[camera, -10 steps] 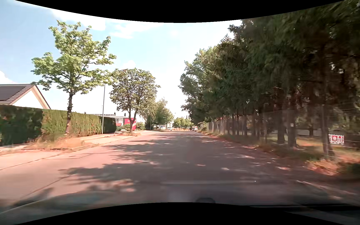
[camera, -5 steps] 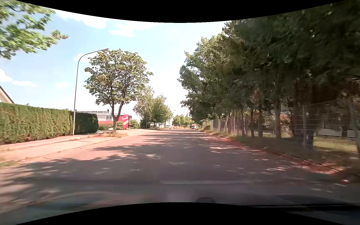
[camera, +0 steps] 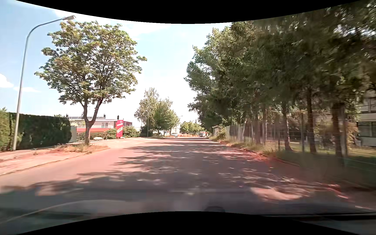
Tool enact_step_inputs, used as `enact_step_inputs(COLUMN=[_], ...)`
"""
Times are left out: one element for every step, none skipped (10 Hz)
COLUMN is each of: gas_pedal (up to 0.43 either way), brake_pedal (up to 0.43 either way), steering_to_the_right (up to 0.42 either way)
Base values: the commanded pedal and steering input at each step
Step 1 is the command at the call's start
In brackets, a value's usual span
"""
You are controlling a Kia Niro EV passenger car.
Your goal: Follow the waypoints while adhering to traffic rules and regulations
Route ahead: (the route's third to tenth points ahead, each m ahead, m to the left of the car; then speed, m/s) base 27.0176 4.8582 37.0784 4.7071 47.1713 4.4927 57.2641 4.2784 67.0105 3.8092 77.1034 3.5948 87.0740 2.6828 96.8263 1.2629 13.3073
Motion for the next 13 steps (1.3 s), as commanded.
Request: enact_step_inputs(gas_pedal=[0.169, 0.169, 0.157, 0.157, 0.157, 0.157, 0.150, 0.150, 0.150, 0.150, 0.150, 0.150, 0.150], brake_pedal=[0.000, 0.000, 0.000, 0.000, 0.000, 0.000, 0.000, 0.000, 0.000, 0.000, 0.000, 0.000, 0.000], steering_to_the_right=[-0.002, -0.002, -0.002, -0.002, -0.002, -0.002, -0.002, -0.002, 0.000, 0.000, 0.000, 0.000, 0.000])
